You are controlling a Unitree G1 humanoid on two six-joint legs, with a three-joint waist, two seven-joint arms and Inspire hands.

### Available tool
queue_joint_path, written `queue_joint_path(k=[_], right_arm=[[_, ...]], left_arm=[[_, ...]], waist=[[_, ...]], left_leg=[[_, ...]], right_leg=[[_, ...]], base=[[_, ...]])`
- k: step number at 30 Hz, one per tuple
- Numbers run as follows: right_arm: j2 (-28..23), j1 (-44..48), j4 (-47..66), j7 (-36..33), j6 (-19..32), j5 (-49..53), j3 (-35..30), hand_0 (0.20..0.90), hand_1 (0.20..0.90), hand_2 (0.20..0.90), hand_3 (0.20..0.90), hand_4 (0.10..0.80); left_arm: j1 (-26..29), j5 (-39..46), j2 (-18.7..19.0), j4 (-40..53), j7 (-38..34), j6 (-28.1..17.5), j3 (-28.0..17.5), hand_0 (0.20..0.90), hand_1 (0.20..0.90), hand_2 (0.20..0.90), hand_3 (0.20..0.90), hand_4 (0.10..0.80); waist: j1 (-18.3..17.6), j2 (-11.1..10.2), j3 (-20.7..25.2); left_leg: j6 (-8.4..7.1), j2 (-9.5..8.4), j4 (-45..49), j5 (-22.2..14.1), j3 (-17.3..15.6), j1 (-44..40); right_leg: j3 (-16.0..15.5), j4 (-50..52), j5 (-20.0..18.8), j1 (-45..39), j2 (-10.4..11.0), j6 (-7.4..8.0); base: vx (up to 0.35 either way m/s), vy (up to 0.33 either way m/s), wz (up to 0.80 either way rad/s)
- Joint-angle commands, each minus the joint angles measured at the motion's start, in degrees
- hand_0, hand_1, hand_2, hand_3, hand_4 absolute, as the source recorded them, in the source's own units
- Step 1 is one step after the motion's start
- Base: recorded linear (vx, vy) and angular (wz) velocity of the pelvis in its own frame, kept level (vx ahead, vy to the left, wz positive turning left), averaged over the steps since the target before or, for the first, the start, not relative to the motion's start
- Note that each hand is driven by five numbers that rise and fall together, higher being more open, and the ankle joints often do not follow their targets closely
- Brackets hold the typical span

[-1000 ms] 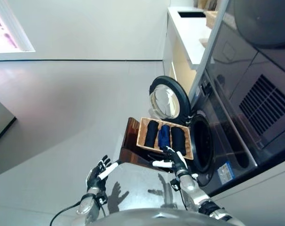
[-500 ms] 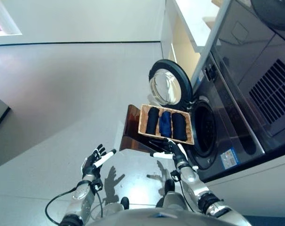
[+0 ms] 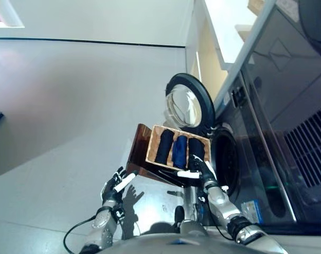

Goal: Pick up the clothes and place them into the washing machine

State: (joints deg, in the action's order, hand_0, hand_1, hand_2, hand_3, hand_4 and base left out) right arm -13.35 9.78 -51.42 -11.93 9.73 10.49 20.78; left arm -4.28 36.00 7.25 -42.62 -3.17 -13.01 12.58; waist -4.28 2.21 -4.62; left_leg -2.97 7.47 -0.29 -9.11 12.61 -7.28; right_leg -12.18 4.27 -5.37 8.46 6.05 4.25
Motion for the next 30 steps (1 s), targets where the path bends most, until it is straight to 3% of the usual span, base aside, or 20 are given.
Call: queue_joint_path(k=[1,4,5,7,8,9,10,12,14,15,17,19,20,21,26,29,30], right_arm=[[1.4,7.7,1.5,-2.4,4.3,1.5,-0.1,0.900,0.900,0.900,0.900,0.800],[1.6,7.5,1.6,-2.4,4.4,1.8,-0.1,0.900,0.900,0.900,0.900,0.800],[2.0,7.7,2.6,-1.9,4.2,1.1,0.5,0.900,0.900,0.900,0.900,0.800],[1.6,7.5,3.3,-1.3,4.1,0.5,1.3,0.900,0.900,0.900,0.900,0.800],[1.6,7.5,3.6,-1.1,4.1,0.1,2.0,0.900,0.900,0.900,0.900,0.800],[1.5,7.5,3.7,-1.2,4.1,-0.2,2.5,0.900,0.900,0.900,0.900,0.800],[1.7,7.5,3.7,-1.4,4.3,0.2,2.3,0.900,0.900,0.900,0.900,0.800],[1.4,7.9,3.1,-1.7,4.6,0.4,2.3,0.900,0.900,0.900,0.900,0.800],[1.2,8.3,2.8,-2.2,4.5,0.2,2.3,0.900,0.900,0.900,0.900,0.800],[1.3,8.9,2.5,-2.8,4.7,1.2,2.1,0.900,0.900,0.900,0.900,0.800],[1.3,9.0,2.7,-3.0,4.8,1.5,2.0,0.900,0.900,0.900,0.900,0.800],[1.2,9.5,2.5,-3.8,5.1,1.5,2.0,0.900,0.900,0.900,0.900,0.800],[1.1,9.5,2.4,-3.8,5.1,1.5,2.0,0.900,0.900,0.900,0.900,0.800],[1.2,9.8,1.4,-4.1,5.1,1.9,1.6,0.900,0.900,0.900,0.900,0.800],[0.5,10.0,1.1,-4.4,4.8,1.1,1.2,0.900,0.900,0.900,0.900,0.800],[0.5,10.8,0.2,-4.8,4.7,1.3,0.5,0.900,0.900,0.900,0.900,0.800],[0.6,11.3,-0.4,-5.0,4.5,1.3,0.5,0.900,0.900,0.900,0.900,0.800]], left_arm=[[3.9,0.5,1.3,3.5,-0.3,-4.6,2.3,0.900,0.900,0.900,0.900,0.800],[3.1,0.4,1.2,4.1,-0.8,-4.5,2.2,0.900,0.900,0.900,0.900,0.800],[2.2,0.8,2.1,6.1,-0.9,-4.7,0.7,0.900,0.900,0.900,0.900,0.800],[1.6,0.6,2.3,6.5,-0.6,-4.6,0.1,0.900,0.900,0.900,0.900,0.800],[1.5,0.5,2.5,6.1,-0.8,-4.5,-0.3,0.900,0.900,0.900,0.900,0.800],[2.0,1.0,2.4,5.8,-1.2,-4.5,-0.7,0.900,0.900,0.900,0.900,0.800],[2.4,1.1,2.7,5.7,-1.2,-4.6,-0.8,0.900,0.900,0.900,0.900,0.800],[3.0,1.6,2.5,5.5,-1.3,-4.6,-0.7,0.900,0.900,0.900,0.900,0.800],[3.3,1.9,2.2,5.3,-1.5,-4.5,-0.5,0.900,0.900,0.900,0.900,0.800],[3.9,1.9,1.7,4.2,-2.1,-4.5,-0.3,0.900,0.900,0.900,0.900,0.800],[4.1,1.9,1.5,4.0,-2.3,-4.5,-0.3,0.900,0.900,0.900,0.900,0.800],[4.4,1.9,1.4,3.6,-3.0,-4.8,0.2,0.900,0.900,0.900,0.900,0.800],[4.4,1.9,1.3,3.6,-3.0,-4.8,0.2,0.900,0.900,0.900,0.900,0.800],[4.9,2.0,1.2,2.7,-3.3,-4.9,0.5,0.900,0.900,0.900,0.900,0.800],[5.6,1.5,0.8,2.0,-3.4,-4.9,0.6,0.900,0.900,0.900,0.900,0.800],[7.1,1.7,0.7,1.1,-3.6,-5.3,1.2,0.900,0.900,0.900,0.900,0.800],[7.6,1.7,0.6,0.6,-3.8,-5.4,1.5,0.900,0.900,0.900,0.900,0.800]], waist=[[0.5,-2.0,1.3],[1.3,-1.4,1.1],[2.5,-1.6,0.7],[2.5,-2.0,1.0],[2.6,-2.5,1.1],[3.5,-3.9,-0.2],[4.1,-5.3,-1.5],[5.8,-7.1,-3.8],[6.4,-7.3,-4.6],[7.4,-8.0,-5.3],[8.2,-7.6,-5.9],[8.9,-6.6,-6.5],[9.1,-6.6,-6.8],[9.5,-5.5,-6.6],[10.4,-2.8,-6.1],[9.9,-1.5,-5.1],[9.9,-1.3,-4.9]], left_leg=[[-1.52,-0.99,0.5,4.0,-2.8,-8.6],[-2.12,-1.24,2.9,7.9,-3.5,-7.9],[-3.02,-1.28,5.0,11.4,-4.8,-7.5],[-3.37,-0.80,6.9,11.8,-6.1,-7.2],[-3.63,-0.58,10.1,13.3,-6.8,-6.6],[-3.95,-0.88,23.2,18.1,-6.7,0.5],[-3.50,-2.30,29.7,19.9,-5.7,4.4],[-2.62,-4.83,40.4,20.7,-5.3,10.6],[-1.95,-4.84,41.9,19.7,-6.5,12.8],[-1.01,-4.49,39.0,18.1,-7.9,18.3],[-0.77,-3.46,37.5,16.8,-8.1,19.5],[-1.40,-0.47,26.0,17.4,-8.7,21.5],[-1.43,-0.40,25.8,17.2,-8.9,21.0],[-2.28,1.24,17.0,18.6,-9.7,21.8],[-4.31,0.71,3.4,22.9,-10.5,21.8],[-3.85,0.04,1.0,22.5,-14.3,19.7],[-3.67,-0.32,0.4,22.5,-14.2,19.3]], right_leg=[[0.6,1.6,-5.5,7.9,2.0,4.35],[0.2,1.9,-5.0,7.5,1.3,3.81],[-4.1,1.9,-4.9,7.5,1.2,3.35],[-4.4,1.8,-3.8,6.9,0.8,2.75],[-3.7,2.2,-2.5,6.0,-0.4,1.84],[-1.7,2.0,-0.5,2.8,-1.5,-0.05],[-0.8,1.6,-0.1,1.2,-1.2,-0.79],[0.3,1.1,0.6,-1.0,-0.9,-1.94],[0.4,0.8,0.9,-1.9,-0.9,-2.00],[1.8,0.3,1.7,-3.7,-0.7,-1.81],[2.6,0.2,2.2,-4.5,-1.5,-1.77],[4.2,0.2,3.7,-6.2,-2.0,-1.23],[4.4,0.2,3.8,-6.5,-2.0,-1.24],[5.0,-0.1,4.9,-7.7,-2.5,-0.76],[7.2,-1.9,6.9,-12.1,-3.1,0.19],[7.4,-2.8,8.0,-14.0,-2.3,0.85],[7.5,-3.0,8.2,-14.2,-1.7,1.18]], base=[[0.067,-0.081,0.28],[0.047,-0.054,0.04],[0.007,-0.038,-0.18],[0.057,-0.108,-0.60],[0.178,-0.283,-0.70],[0.158,-0.325,-0.33],[0.106,-0.358,-0.18],[0.038,-0.234,-0.14],[0.084,-0.094,-0.51],[0.143,-0.033,-0.27],[0.158,0.007,0.21],[0.183,0.079,-0.11],[0.204,0.124,-0.14],[0.150,0.082,-0.07],[0.244,0.143,-0.27],[0.178,0.167,-0.56],[0.163,0.189,-0.52]])
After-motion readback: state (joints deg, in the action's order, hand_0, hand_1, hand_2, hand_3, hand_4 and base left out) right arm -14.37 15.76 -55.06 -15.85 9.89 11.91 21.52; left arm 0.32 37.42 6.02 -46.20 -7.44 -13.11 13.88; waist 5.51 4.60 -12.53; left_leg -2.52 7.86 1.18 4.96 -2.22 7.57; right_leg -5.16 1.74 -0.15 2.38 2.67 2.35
